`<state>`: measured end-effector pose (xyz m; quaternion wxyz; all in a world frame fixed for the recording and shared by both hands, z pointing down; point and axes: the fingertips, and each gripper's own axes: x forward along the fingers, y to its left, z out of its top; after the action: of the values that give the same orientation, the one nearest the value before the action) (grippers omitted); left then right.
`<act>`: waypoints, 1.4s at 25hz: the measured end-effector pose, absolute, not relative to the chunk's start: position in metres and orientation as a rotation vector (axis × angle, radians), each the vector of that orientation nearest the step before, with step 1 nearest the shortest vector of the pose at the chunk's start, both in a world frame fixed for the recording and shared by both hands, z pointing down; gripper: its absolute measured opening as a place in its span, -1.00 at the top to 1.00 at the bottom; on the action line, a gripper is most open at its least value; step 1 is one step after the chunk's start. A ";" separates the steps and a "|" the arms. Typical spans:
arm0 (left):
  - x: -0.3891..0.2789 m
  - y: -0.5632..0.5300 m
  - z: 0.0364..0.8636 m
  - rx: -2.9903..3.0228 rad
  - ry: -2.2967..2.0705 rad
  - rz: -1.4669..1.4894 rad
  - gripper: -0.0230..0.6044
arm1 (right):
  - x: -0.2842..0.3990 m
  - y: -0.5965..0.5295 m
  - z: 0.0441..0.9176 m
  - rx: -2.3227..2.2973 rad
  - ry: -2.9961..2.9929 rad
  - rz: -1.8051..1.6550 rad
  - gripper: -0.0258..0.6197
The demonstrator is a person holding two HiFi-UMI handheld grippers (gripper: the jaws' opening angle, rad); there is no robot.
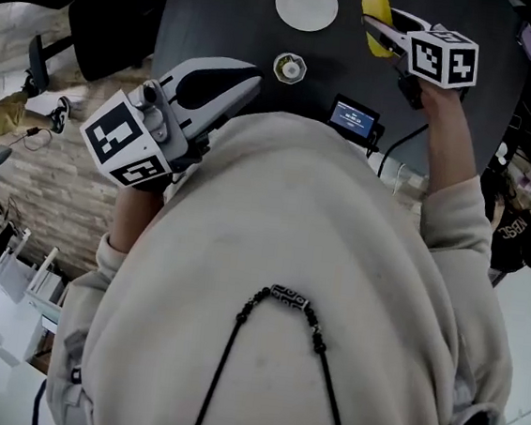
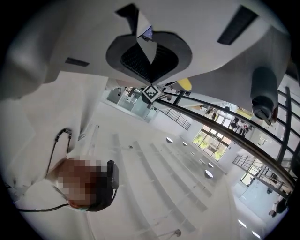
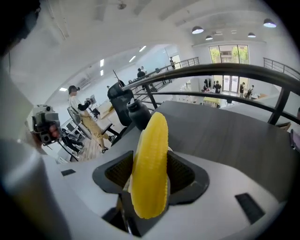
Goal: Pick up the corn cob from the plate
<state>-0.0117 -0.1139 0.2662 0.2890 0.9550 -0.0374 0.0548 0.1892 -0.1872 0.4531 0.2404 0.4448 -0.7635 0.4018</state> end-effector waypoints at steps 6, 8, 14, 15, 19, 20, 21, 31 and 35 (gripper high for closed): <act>0.007 -0.127 0.269 2.567 -0.034 0.210 0.93 | 0.195 -0.161 0.390 1.319 -2.185 1.044 0.19; 0.014 -0.132 0.266 2.580 -0.002 0.219 0.93 | 0.196 -0.155 0.370 1.352 -2.210 1.009 0.19; 0.032 -0.141 0.256 2.626 0.102 0.243 0.93 | 0.195 -0.141 0.319 1.431 -2.266 0.892 0.19; 0.034 -0.142 0.255 2.632 0.115 0.244 0.93 | 0.195 -0.140 0.311 1.443 -2.276 0.875 0.19; 0.040 -0.146 0.249 2.657 0.155 0.236 0.93 | 0.188 -0.132 0.280 1.483 -2.329 0.807 0.19; 0.041 -0.146 0.248 2.662 0.165 0.234 0.93 | 0.185 -0.130 0.273 1.490 -2.351 0.793 0.19; 0.042 -0.146 0.247 2.667 0.174 0.232 0.93 | 0.183 -0.128 0.265 1.499 -2.377 0.780 0.19; 0.051 -0.144 0.242 2.661 0.237 0.222 0.93 | 0.174 -0.118 0.180 1.618 -2.582 0.662 0.19; 0.052 -0.141 0.241 2.661 0.234 0.215 0.93 | 0.173 -0.116 0.167 1.622 -2.599 0.612 0.19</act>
<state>0.0517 -0.1413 0.2415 0.2286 0.9666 0.0851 0.0781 0.1733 -0.1156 0.1668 0.0087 0.5191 -0.8319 0.1958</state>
